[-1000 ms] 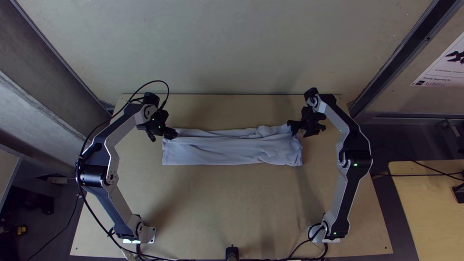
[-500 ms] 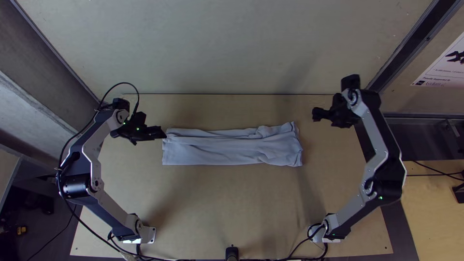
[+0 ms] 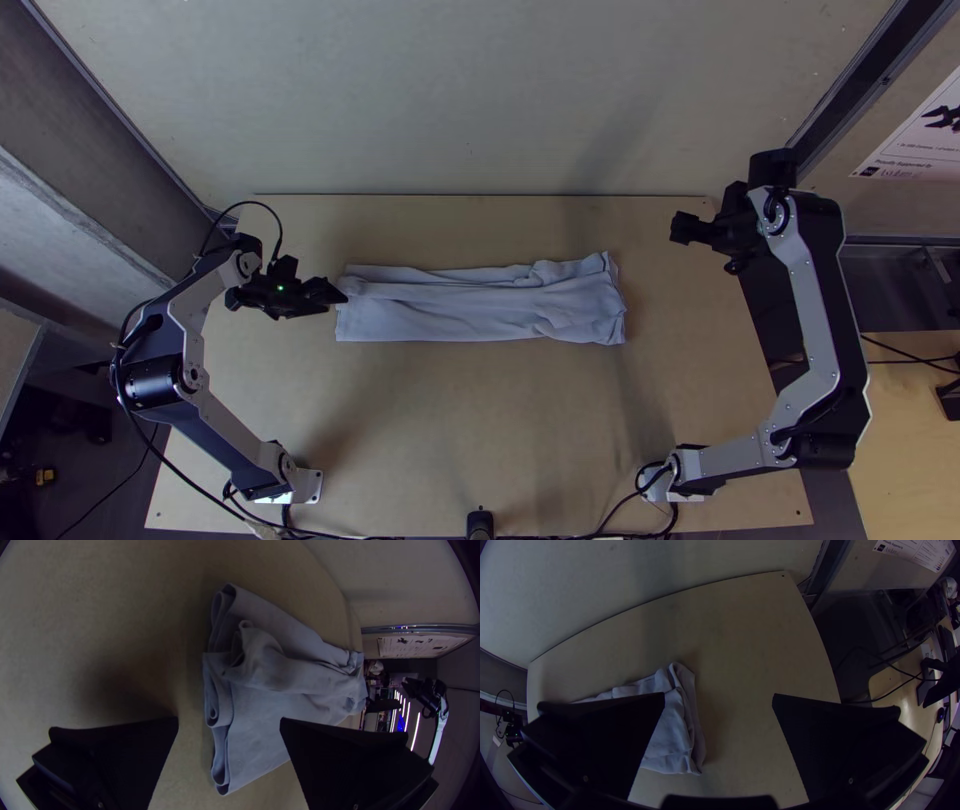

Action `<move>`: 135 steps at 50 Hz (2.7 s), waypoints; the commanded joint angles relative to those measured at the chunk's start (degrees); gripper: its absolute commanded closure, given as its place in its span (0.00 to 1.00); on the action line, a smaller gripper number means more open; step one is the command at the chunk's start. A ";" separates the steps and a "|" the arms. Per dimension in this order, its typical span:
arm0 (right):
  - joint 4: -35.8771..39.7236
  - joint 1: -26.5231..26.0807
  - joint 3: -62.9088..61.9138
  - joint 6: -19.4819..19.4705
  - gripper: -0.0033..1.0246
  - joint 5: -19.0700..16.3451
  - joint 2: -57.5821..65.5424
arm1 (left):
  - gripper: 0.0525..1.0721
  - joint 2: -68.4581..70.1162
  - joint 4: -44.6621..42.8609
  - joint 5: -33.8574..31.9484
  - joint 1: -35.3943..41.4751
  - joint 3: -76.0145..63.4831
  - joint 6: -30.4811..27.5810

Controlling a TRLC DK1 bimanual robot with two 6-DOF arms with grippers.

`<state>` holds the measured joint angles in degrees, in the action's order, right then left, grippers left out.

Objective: Fold the t-shirt

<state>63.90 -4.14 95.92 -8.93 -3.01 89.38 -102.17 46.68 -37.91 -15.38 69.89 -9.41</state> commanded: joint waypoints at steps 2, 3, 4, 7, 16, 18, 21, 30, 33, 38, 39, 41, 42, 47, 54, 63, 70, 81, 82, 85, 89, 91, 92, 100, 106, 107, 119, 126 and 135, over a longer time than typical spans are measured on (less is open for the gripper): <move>0.61 0.19 -2.58 -0.83 0.04 0.19 -1.76 | 0.04 -1.72 -1.06 -1.38 0.70 -1.68 2.38; 0.61 0.19 -2.76 -0.92 0.04 0.19 -1.84 | 0.04 -1.98 -1.24 -1.38 0.96 -1.77 2.64; 0.61 0.19 -3.02 -0.92 0.04 0.19 -2.02 | 0.04 -2.07 -1.68 -1.38 1.31 -1.95 3.17; 0.61 0.27 -3.72 -1.00 0.04 0.19 -2.37 | 0.04 -2.33 -3.35 -1.55 2.46 -2.48 4.84; 0.61 1.15 -6.09 -1.53 0.04 0.19 -3.43 | 0.04 -3.12 -8.36 -1.38 8.08 -2.48 11.34; 0.61 1.59 -6.45 -1.79 0.04 0.19 -3.60 | 0.04 -3.21 -9.41 -1.29 9.84 -2.39 12.84; 0.61 2.12 -6.97 -2.15 0.04 0.19 -3.78 | 0.04 -3.56 -11.08 -0.85 12.74 -2.39 15.47; 0.61 3.18 -8.56 -3.46 0.04 0.19 -4.48 | 0.04 -5.23 -15.91 3.99 22.06 -2.04 22.15; 0.61 3.61 -9.52 -3.99 0.04 0.19 -4.83 | 0.04 -5.94 -16.88 6.45 24.78 -1.60 23.12; 0.53 3.88 -11.10 -4.34 0.04 0.10 -5.45 | 0.12 -7.17 -17.23 12.51 28.03 -0.81 25.14; 0.53 3.88 -11.37 -4.43 0.04 0.10 -5.54 | 0.18 -7.25 -17.23 13.65 28.30 -0.72 25.58; 0.26 3.97 -12.07 -4.43 0.04 0.10 -5.98 | 0.41 -7.25 -17.23 16.38 28.82 -0.54 26.81; 0.09 3.97 -12.51 -4.43 0.04 0.10 -6.15 | 0.55 -7.17 -17.32 17.70 28.91 -0.45 27.34; -0.44 4.05 -14.44 -4.69 0.04 0.02 -6.94 | 0.98 -6.73 -17.23 19.54 28.47 -0.01 26.99; -1.85 4.05 -16.82 -5.22 0.04 -0.07 -7.91 | 0.97 -4.35 -15.39 20.86 26.45 0.07 25.05; -3.78 5.99 -19.72 -7.24 0.04 -0.16 -8.70 | 0.97 -0.66 -11.52 24.82 19.07 1.66 18.73; -5.45 7.66 -21.92 -8.91 0.04 -0.16 -9.05 | 0.97 -0.22 -7.21 27.89 10.81 4.29 10.20; -8.35 9.42 -25.78 -11.11 0.04 -0.16 -10.28 | 0.97 0.31 -4.05 31.85 -1.94 8.42 -2.46; -8.53 9.50 -26.13 -11.29 0.04 -0.16 -10.37 | 0.97 0.31 -3.78 32.64 -2.82 8.86 -3.51; -9.06 9.85 -27.10 -11.99 0.04 -0.16 -10.63 | 0.97 0.66 -3.70 37.12 -4.22 9.65 -6.76; -9.41 10.12 -27.89 -12.25 0.04 -0.16 -10.90 | 0.97 2.50 -3.43 41.16 -4.93 10.62 -10.01; -9.49 10.12 -27.98 -12.25 0.04 -0.16 -10.90 | 0.97 3.82 -3.26 42.83 -4.84 10.80 -11.42; -9.49 10.12 -28.07 -12.25 0.04 -0.16 -10.90 | 0.97 4.52 -3.26 43.62 -4.66 10.88 -12.04; -9.49 10.03 -27.80 -12.25 0.04 -0.16 -10.99 | 0.97 9.36 -0.27 49.25 0.61 11.59 -13.97; -9.49 10.03 -27.45 -12.25 0.04 -0.16 -10.99 | 0.97 11.99 3.69 54.35 7.47 12.29 -13.44; -9.49 10.12 -27.36 -12.25 0.04 -0.16 -10.99 | 0.97 12.35 4.30 55.31 8.70 12.47 -12.91; -9.49 9.59 -27.63 -12.25 0.04 -0.16 -11.86 | 0.97 9.80 14.50 58.74 21.35 19.67 -4.21; -9.49 9.15 -28.07 -12.25 0.04 -0.16 -12.39 | 0.97 5.84 18.36 58.74 26.80 25.47 0.36; -9.49 8.62 -29.39 -12.17 0.04 -0.16 -13.36 | 0.97 -0.66 24.08 58.65 32.78 33.91 6.07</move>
<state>54.48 5.17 68.27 -19.94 -3.05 77.56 -99.29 67.88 20.40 14.83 98.94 -7.44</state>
